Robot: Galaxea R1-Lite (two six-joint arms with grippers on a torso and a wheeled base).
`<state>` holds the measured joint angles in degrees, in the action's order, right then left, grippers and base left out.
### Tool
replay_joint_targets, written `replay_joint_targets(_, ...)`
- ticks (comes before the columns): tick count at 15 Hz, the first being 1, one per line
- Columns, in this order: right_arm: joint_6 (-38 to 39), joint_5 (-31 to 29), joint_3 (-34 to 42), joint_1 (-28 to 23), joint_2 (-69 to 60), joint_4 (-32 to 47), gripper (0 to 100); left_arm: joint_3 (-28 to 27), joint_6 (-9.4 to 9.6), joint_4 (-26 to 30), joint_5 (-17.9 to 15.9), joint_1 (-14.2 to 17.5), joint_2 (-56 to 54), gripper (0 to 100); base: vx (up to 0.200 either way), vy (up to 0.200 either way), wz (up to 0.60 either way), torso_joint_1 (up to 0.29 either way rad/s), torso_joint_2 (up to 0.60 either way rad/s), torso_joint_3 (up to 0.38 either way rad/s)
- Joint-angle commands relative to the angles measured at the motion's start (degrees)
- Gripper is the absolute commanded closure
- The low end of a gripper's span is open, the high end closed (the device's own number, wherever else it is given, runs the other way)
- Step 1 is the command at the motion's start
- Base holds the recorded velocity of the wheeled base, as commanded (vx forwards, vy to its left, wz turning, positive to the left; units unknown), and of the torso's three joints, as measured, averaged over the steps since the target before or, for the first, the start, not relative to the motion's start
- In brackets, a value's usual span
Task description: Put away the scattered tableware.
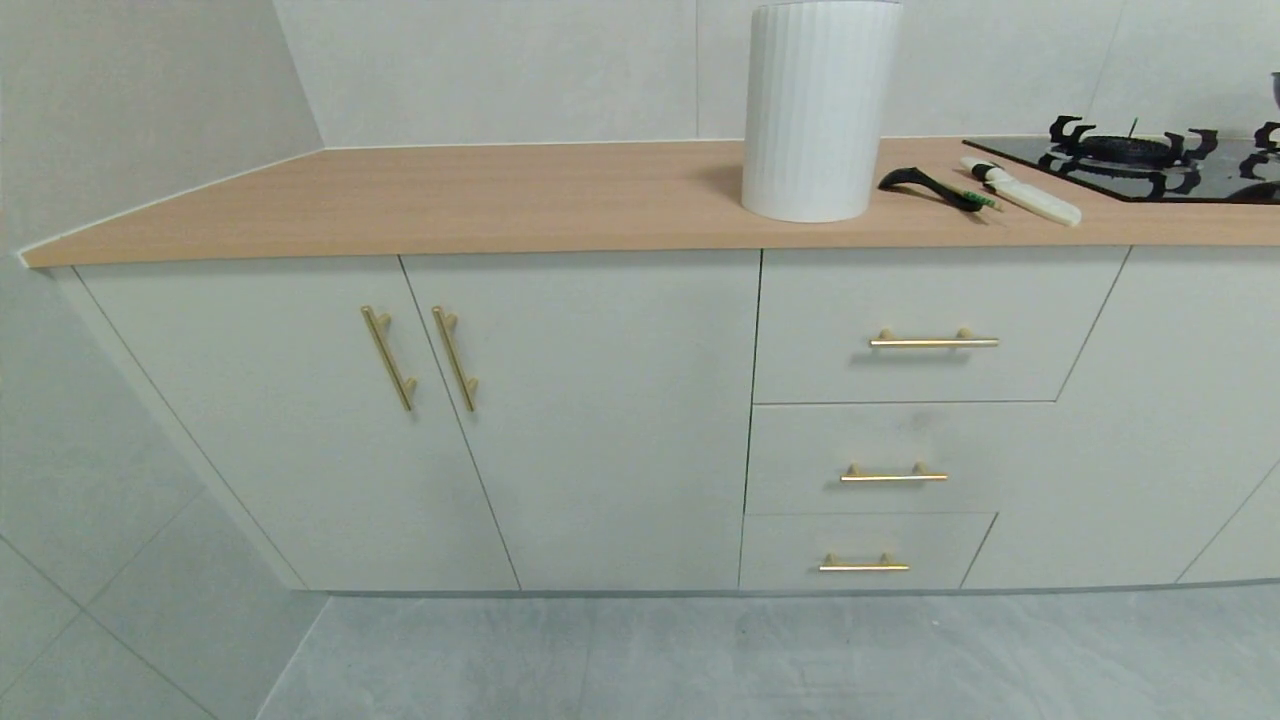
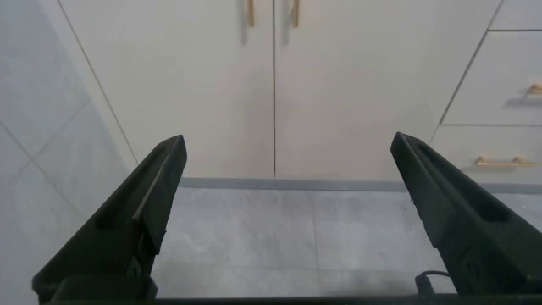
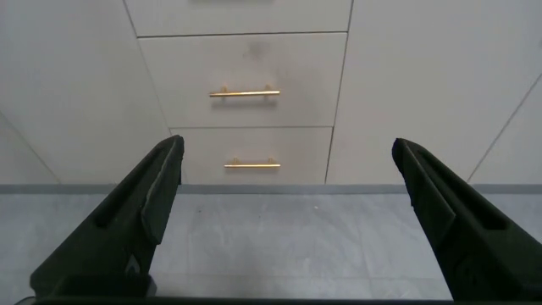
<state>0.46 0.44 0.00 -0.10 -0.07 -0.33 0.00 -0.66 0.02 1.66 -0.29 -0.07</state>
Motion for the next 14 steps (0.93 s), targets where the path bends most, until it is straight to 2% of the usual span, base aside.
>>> replay_joint_targets(1, 0.0, 0.0, 0.0, 0.0, 0.1, 0.0, 0, 0.0, -0.04, 0.0, 0.0, 0.0, 0.1, 0, 0.2, 0.0, 0.0, 0.002, 0.0, 0.007)
replay_joint_targets(5, 0.1, 0.0, 0.0, 0.0, 0.1, 0.0, 0, 0.0, -0.04, 0.0, 0.0, 0.0, 0.1, 0, 0.2, 0.0, 0.0, 0.001, 0.0, 0.002)
replay_joint_targets(14, 0.2, -0.1, 0.0, 0.0, 0.1, -0.1, 0, 0.0, 0.31, 0.0, 0.0, 0.0, 0.1, 0, 0.0, 0.0, 0.0, 0.0, 0.0, 0.0)
